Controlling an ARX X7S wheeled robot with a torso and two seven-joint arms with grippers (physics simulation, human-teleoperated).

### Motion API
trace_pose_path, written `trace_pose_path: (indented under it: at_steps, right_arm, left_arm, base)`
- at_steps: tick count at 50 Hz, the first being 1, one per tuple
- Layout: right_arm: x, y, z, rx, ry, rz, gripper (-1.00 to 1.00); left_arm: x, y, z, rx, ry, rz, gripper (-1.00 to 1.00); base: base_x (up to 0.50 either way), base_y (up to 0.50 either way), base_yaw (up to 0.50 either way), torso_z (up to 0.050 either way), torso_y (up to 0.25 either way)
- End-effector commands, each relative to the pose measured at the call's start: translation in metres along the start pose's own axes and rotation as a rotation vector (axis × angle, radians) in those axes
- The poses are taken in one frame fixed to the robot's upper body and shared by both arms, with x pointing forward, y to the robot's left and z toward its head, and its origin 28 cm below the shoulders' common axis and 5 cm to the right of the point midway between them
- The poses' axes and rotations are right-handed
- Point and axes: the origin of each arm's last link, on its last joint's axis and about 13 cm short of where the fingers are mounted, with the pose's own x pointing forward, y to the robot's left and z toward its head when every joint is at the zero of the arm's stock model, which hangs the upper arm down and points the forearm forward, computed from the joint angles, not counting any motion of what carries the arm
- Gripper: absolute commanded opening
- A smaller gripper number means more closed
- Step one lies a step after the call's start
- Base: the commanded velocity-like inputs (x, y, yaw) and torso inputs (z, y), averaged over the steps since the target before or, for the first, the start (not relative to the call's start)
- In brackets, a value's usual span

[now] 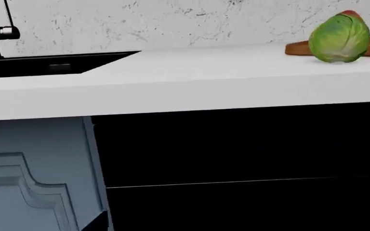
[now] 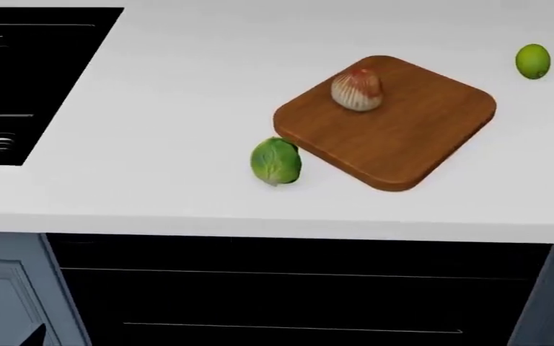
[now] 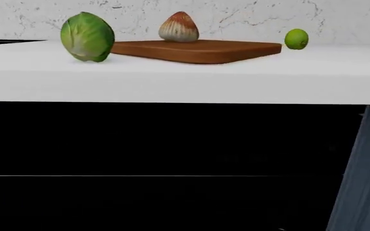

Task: Clear the non-vegetable object off the cutting board and place the vegetables onto it.

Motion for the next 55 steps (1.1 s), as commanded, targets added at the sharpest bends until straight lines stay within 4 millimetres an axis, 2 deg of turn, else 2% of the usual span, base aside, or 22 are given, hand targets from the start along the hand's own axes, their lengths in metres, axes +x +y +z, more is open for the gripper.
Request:
trace_pose_path:
  at_steps: [1,15,19,22,30,33,36,39,47,52,55]
  right_arm:
    - [0.003,0.002,0.002,-0.001,-0.010,0.015,1.00]
    - [0.003,0.001,0.003,-0.003,-0.007,0.008,1.00]
    - [0.001,0.000,0.007,0.002,-0.026,0.002,1.00]
    - [-0.003,-0.001,0.018,0.001,-0.038,-0.002,1.00]
    - [-0.005,-0.012,0.057,-0.061,-0.072,-0.031,1.00]
    - [-0.008,-0.015,0.077,-0.072,-0.094,-0.034,1.00]
    - [-0.012,-0.017,0.090,-0.085,-0.093,-0.041,1.00]
    - [-0.016,-0.020,0.107,-0.098,-0.107,-0.052,1.00]
    - [-0.023,-0.025,0.151,-0.195,-0.100,-0.068,1.00]
    - [-0.027,-0.033,0.175,-0.228,-0.103,-0.071,1.00]
    - [-0.024,-0.038,0.189,-0.282,-0.094,-0.079,1.00]
  left_arm:
    - [0.000,0.002,0.002,-0.012,-0.009,0.001,1.00]
    - [0.001,0.003,0.005,-0.016,-0.009,0.006,1.00]
    - [0.003,0.005,0.012,-0.011,-0.007,0.008,1.00]
    - [0.001,0.007,0.023,0.005,-0.017,0.003,1.00]
    - [0.013,0.017,0.053,-0.015,-0.019,-0.022,1.00]
    - [0.017,0.020,0.072,-0.005,-0.014,-0.035,1.00]
    - [0.018,0.023,0.087,-0.011,-0.031,-0.026,1.00]
    - [0.017,0.026,0.111,-0.002,-0.075,-0.035,1.00]
    - [0.016,0.030,0.149,0.051,-0.126,-0.026,1.00]
    - [0.022,0.033,0.172,0.054,-0.159,-0.034,1.00]
    - [0.028,0.034,0.179,0.058,-0.159,-0.028,1.00]
  base:
    - [0.00,-0.50,0.00,0.000,0.000]
    - [0.00,-0.07,0.00,0.000,0.000]
    - [0.00,0.00,0.00,0.000,0.000]
    - [0.00,0.00,0.00,0.000,0.000]
    - [0.00,0.00,0.00,0.000,0.000]
    - [0.00,0.00,0.00,0.000,0.000]
    - [0.00,0.00,0.00,0.000,0.000]
    - [0.00,0.00,0.00,0.000,0.000]
    - [0.00,0.00,0.00,0.000,0.000]
    - [0.00,0.00,0.00,0.000,0.000]
    - [0.00,0.00,0.00,0.000,0.000]
